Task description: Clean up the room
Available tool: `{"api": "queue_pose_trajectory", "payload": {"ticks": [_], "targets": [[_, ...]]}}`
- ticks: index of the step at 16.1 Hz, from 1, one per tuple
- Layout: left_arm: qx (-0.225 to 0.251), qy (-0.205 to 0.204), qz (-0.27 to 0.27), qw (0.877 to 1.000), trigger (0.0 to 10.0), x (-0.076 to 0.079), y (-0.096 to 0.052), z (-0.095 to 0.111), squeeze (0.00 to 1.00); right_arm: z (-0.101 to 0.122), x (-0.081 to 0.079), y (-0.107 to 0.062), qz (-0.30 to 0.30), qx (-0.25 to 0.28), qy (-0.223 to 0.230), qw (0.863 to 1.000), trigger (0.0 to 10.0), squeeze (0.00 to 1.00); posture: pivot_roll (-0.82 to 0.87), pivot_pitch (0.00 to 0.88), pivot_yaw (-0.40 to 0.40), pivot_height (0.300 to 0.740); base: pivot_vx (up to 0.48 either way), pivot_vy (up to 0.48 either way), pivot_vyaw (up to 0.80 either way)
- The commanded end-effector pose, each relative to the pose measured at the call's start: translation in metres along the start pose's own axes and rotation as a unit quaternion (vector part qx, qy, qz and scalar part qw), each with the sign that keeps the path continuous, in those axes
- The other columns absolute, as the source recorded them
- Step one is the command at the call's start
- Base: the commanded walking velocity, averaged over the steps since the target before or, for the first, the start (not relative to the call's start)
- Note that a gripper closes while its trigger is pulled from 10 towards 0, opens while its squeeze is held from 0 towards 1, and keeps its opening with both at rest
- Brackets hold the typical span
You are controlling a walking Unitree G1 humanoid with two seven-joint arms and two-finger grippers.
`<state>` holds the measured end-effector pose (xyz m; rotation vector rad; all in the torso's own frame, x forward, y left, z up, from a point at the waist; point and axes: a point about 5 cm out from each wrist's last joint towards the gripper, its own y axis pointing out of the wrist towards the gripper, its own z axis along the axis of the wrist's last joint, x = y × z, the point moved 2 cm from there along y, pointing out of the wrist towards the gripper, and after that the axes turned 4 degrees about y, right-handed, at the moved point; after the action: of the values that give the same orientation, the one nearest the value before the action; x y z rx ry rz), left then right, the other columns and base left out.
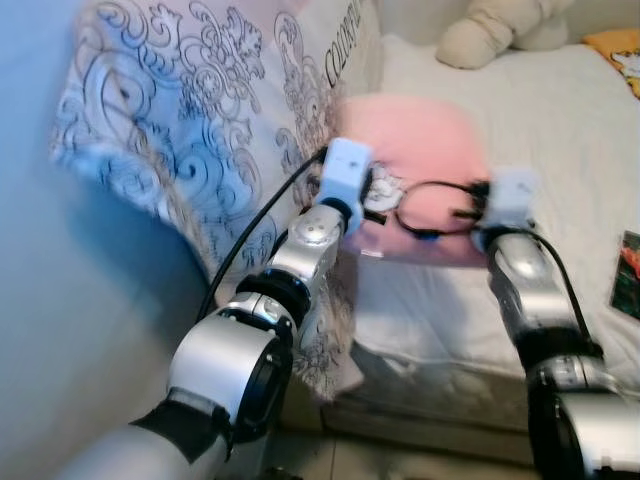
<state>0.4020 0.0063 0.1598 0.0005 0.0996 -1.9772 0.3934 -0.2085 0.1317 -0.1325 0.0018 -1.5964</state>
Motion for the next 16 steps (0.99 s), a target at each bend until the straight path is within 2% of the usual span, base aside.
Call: {"api": "queue_pose_trajectory", "payload": {"ticks": [1,2,16], "targets": [[-0.009,-0.039,0.019,0.999,10.0,0.012,0.001,-0.001,0.0,-0.032,0.024,-0.008,-0.028,-0.075,-0.023,0.996,10.0,0.0,-0.06,0.0,0.042,0.74,0.0,0.0,0.0],[-0.034,-0.047,0.019,0.998,10.0,0.02,-0.002,-0.016,0.0,-0.046,0.022,-0.012,-0.018,-0.108,-0.047,0.993,10.0,0.0,-0.08,0.044,0.021,0.74,0.0,0.0,0.0],[-0.034,-0.047,0.019,0.998,10.0,0.02,-0.002,-0.016,0.0,-0.046,0.022,-0.012,-0.018,-0.108,-0.047,0.993,10.0,0.0,-0.08,0.044,0.021,0.74,0.0,0.0,0.0]]}}
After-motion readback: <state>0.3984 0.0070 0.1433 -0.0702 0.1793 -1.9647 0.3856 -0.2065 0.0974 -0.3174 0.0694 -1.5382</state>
